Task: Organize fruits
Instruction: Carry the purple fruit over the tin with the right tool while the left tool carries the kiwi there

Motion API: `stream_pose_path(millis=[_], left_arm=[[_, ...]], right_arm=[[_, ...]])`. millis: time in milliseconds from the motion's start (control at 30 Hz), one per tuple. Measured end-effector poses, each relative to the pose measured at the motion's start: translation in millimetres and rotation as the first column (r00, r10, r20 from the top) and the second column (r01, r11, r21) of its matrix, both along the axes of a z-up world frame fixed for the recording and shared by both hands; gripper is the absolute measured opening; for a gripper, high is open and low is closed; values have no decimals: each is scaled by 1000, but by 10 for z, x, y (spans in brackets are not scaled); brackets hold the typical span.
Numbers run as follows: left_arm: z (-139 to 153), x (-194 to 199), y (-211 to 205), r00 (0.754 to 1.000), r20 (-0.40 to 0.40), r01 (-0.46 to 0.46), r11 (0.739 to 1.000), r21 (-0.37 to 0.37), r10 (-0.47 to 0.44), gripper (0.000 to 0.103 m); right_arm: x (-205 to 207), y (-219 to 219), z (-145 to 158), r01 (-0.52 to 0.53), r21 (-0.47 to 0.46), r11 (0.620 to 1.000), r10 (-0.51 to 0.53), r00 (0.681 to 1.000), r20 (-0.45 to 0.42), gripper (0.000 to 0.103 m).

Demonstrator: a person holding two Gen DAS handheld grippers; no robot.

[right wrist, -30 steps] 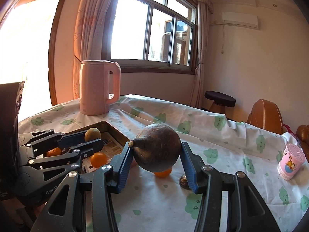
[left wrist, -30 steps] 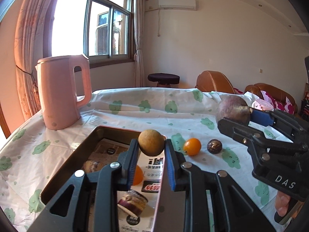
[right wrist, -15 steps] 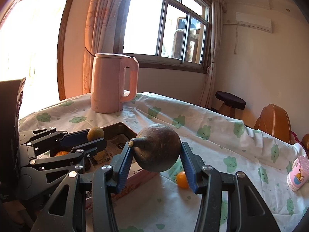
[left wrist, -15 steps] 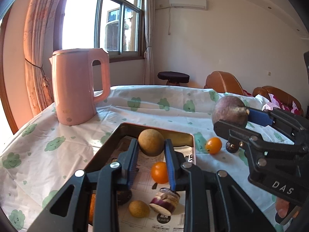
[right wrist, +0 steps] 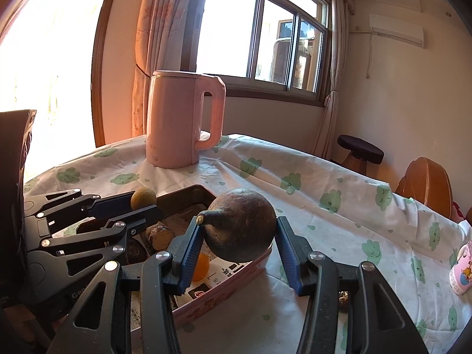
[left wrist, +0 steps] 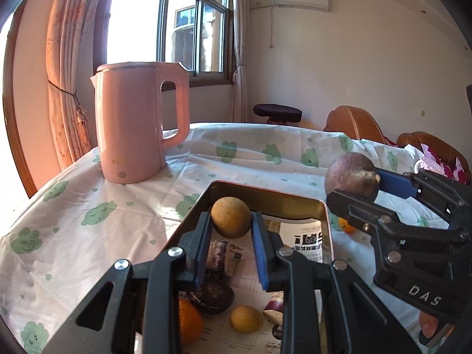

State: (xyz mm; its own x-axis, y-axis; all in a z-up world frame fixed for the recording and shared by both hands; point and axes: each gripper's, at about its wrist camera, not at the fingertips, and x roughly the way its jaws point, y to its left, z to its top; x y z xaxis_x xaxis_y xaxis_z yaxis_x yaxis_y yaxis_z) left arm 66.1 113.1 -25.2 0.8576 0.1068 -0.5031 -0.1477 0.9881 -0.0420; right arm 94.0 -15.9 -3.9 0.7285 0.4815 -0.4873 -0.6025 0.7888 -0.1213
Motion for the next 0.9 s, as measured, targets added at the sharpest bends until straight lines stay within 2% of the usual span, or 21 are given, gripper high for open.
stream_pose_path(millis=[900], left_arm=[[-114,62,218,998,-59,-25,1000,-10,25,29]], right_arm=[[89,333,-284,-43,-65,997,39,997,-69,52]])
